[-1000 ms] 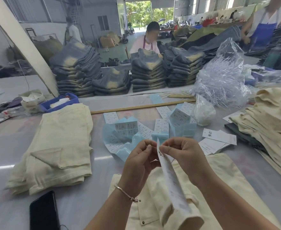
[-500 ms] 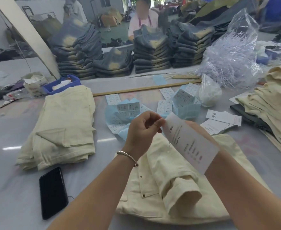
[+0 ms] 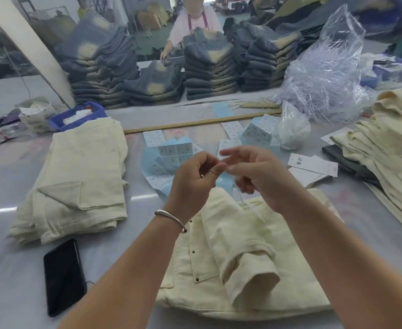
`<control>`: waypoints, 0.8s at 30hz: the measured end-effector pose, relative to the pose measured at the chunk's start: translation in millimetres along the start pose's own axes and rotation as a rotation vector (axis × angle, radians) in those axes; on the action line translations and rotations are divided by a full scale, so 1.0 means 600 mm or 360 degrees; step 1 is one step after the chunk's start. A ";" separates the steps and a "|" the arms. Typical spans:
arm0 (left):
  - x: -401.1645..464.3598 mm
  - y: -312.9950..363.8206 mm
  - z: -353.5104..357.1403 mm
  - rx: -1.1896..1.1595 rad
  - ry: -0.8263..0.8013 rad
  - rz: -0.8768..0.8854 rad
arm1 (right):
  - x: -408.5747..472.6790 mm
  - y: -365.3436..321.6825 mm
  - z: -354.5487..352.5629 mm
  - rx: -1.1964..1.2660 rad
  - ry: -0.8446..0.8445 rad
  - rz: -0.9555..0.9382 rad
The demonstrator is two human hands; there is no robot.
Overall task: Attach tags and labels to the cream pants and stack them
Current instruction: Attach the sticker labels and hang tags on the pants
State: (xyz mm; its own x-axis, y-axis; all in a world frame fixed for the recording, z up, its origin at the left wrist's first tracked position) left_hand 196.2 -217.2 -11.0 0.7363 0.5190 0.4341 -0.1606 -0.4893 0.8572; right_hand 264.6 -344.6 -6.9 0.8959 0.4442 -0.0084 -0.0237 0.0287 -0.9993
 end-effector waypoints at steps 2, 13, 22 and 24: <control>0.003 -0.007 -0.021 0.0008 0.0075 0.0022 | 0.001 0.009 0.032 -0.0180 -0.0090 -0.0034; -0.110 -0.234 -0.149 0.0328 0.0117 -0.0706 | 0.004 0.185 0.175 -0.0982 -0.0096 -0.0280; -0.229 -0.309 -0.206 0.0497 0.0189 -0.1066 | -0.030 0.278 0.204 -0.1119 -0.0403 -0.0109; -0.238 -0.301 -0.201 0.0469 0.0185 -0.1080 | -0.043 0.286 0.213 -0.1088 -0.0544 -0.0101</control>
State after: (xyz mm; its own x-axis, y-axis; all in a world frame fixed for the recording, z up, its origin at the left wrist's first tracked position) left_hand 40.8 -118.2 -194.5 0.5341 0.8364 -0.1230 0.4989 -0.1944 0.8446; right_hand 180.8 -236.7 -173.7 0.6967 0.7156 -0.0498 0.4026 -0.4475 -0.7986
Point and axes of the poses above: each hand's wrist, its own x-axis towards the middle knuckle, its own z-axis out of the palm, y = z × x, the point moved 5 cm from there along x, towards the middle knuckle, and after that the axes turned 13 degrees about y, right-handed, at the moved point
